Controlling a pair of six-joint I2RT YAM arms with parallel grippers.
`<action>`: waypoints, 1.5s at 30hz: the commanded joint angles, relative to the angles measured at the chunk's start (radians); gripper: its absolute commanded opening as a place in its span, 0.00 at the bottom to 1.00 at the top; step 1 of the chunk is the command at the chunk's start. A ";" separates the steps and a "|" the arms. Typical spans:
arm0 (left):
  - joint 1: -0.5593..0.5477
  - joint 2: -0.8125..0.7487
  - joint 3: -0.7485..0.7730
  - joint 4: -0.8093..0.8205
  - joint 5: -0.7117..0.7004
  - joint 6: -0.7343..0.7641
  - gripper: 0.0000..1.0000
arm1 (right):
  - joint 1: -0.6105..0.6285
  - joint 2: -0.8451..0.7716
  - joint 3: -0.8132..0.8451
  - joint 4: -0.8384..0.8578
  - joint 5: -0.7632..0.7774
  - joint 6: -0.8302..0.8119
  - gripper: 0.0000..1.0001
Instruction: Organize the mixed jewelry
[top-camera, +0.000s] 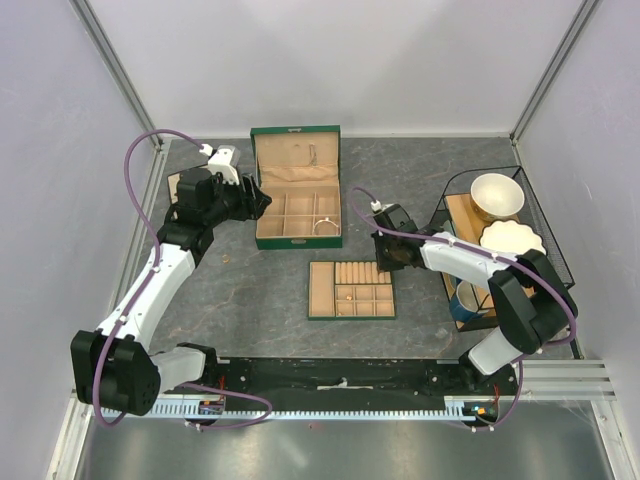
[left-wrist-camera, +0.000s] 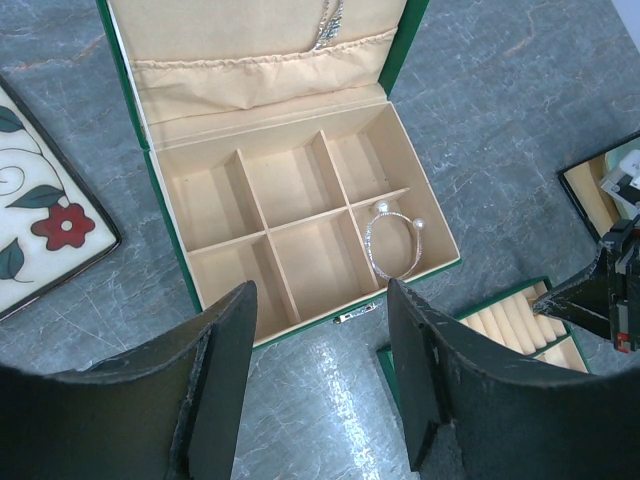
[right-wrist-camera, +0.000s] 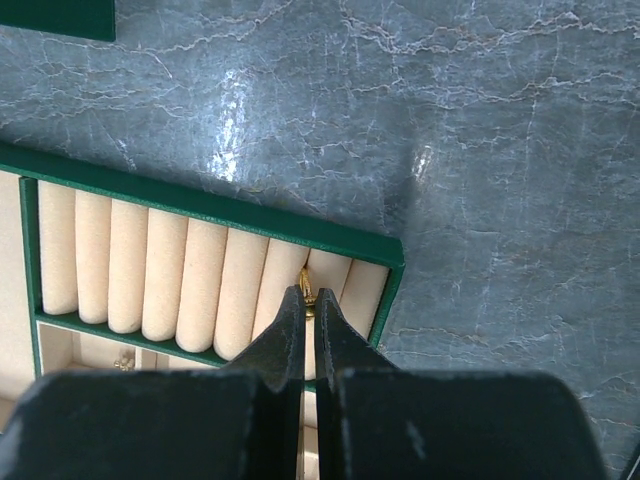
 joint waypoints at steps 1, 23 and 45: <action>0.005 -0.020 -0.007 0.050 -0.005 0.018 0.62 | 0.020 0.011 0.044 0.003 0.055 -0.017 0.00; 0.007 -0.025 -0.009 0.051 -0.002 0.019 0.62 | 0.068 0.086 0.046 0.027 0.079 -0.030 0.00; 0.007 -0.048 -0.015 0.042 -0.016 0.035 0.62 | 0.070 -0.027 0.087 0.009 0.042 -0.057 0.38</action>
